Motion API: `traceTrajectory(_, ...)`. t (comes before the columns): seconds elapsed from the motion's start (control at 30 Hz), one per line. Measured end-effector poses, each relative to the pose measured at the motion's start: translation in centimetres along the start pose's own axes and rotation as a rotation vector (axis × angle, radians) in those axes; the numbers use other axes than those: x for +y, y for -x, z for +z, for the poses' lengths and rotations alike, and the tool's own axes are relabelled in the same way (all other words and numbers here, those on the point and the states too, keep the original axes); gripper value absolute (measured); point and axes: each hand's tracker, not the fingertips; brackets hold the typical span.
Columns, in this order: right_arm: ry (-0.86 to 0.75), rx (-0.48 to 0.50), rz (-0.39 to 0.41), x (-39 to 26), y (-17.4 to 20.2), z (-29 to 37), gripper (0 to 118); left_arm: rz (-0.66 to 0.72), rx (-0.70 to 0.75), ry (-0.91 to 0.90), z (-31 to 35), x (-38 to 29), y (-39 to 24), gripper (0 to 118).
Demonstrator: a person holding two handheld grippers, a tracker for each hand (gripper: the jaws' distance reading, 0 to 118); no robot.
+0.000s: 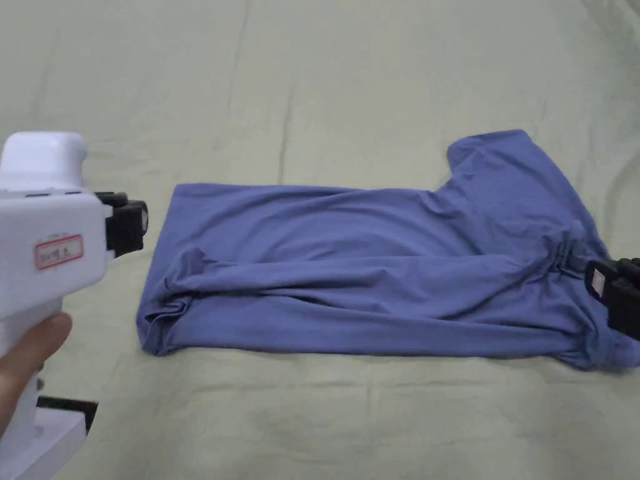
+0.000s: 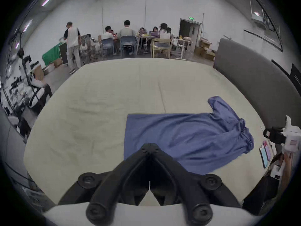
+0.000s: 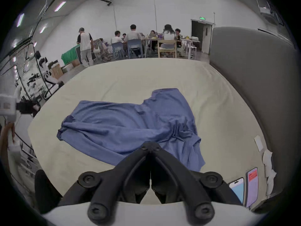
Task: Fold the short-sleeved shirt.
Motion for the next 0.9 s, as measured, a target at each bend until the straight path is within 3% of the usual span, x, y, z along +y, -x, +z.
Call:
traceTrajectory(0.13,-0.005,0.006,0.005,1.1,-0.3,-1.0,3,-0.028,-0.012,0.030,-8.9,5.7,1.7,4)
traceTrajectory(0.17,-0.001,0.003,0.008,1.5,-0.4,-1.4,3,-0.011,0.007,0.068,-12.0,7.0,2.1,29)
traceTrajectory(0.2,0.004,0.003,0.008,1.7,-0.5,-1.8,3,0.008,0.029,0.110,-14.7,7.8,2.6,67)
traceTrajectory(0.23,0.006,0.002,0.007,1.9,-0.6,-2.2,3,0.038,0.036,0.174,-18.1,8.4,3.6,90)
traceTrajectory(0.43,0.054,-0.012,0.012,2.1,-1.1,-4.8,3,0.040,0.117,0.406,-30.7,6.0,5.2,90)
traceTrajectory(0.57,0.085,-0.015,0.018,1.8,-1.5,-6.1,3,0.064,0.103,0.385,-30.5,4.6,5.2,90)
traceTrajectory(0.6,0.093,-0.015,0.017,1.7,-1.8,-6.3,3,0.080,0.070,0.356,-29.8,4.5,5.3,77)
traceTrajectory(0.63,0.098,-0.016,0.017,1.6,-1.8,-6.7,3,0.092,-0.028,0.362,-28.9,4.4,5.3,27)
traceTrajectory(0.67,0.100,-0.015,0.016,1.5,-1.8,-6.9,3,0.107,-0.078,0.373,-28.6,4.3,5.0,3)
traceTrajectory(0.7,0.103,-0.013,0.016,1.4,-1.7,-7.3,3,0.078,-0.006,0.370,-27.7,4.3,4.5,3)
traceTrajectory(0.8,0.112,-0.006,0.013,1.4,-1.9,-8.1,3,-0.085,0.002,0.397,-25.8,4.6,2.9,3)
traceTrajectory(0.9,0.117,0.029,-0.009,2.7,-2.5,-9.0,3,-0.092,-0.004,0.349,-23.0,5.7,2.6,3)
